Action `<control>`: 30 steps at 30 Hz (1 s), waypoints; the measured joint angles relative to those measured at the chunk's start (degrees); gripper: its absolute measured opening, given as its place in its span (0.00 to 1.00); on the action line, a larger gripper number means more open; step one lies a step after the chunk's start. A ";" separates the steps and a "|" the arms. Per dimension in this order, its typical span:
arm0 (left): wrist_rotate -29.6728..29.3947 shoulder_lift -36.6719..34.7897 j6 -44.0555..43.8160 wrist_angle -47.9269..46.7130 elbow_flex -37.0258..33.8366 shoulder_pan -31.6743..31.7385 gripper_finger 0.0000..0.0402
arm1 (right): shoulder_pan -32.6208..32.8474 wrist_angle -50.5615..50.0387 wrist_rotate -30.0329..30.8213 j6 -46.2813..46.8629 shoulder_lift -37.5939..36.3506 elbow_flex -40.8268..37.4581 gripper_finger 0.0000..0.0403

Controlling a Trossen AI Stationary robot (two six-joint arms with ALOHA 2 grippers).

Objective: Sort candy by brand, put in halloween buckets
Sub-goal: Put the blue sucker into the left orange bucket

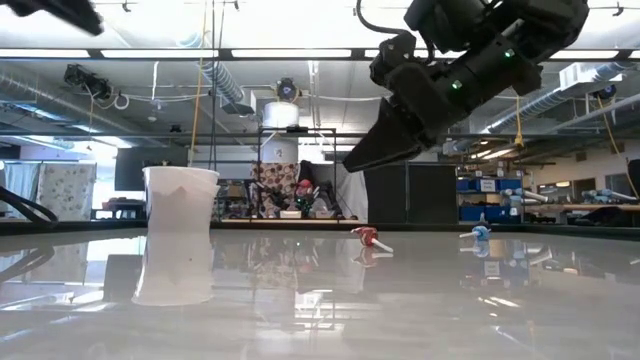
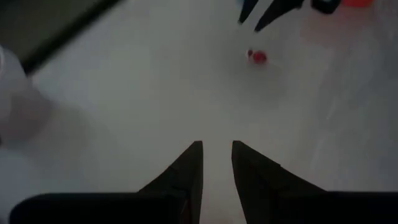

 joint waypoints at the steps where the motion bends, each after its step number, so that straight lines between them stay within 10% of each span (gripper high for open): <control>1: -1.42 -0.06 1.88 0.72 -0.02 0.52 0.22 | -0.45 -0.10 -0.20 0.60 -0.55 -0.14 0.37; 11: -7.24 -0.09 24.05 19.14 -4.01 9.95 0.22 | -1.79 -3.57 -6.26 2.91 -5.40 -0.16 0.37; 24: 5.11 -0.02 48.18 76.96 -29.91 26.06 0.26 | -1.88 -19.14 -6.59 4.88 -6.02 -0.16 0.37; 30: 9.67 0.14 53.92 98.19 -38.84 31.10 0.36 | -2.49 -23.11 2.35 6.52 -6.00 -0.16 0.37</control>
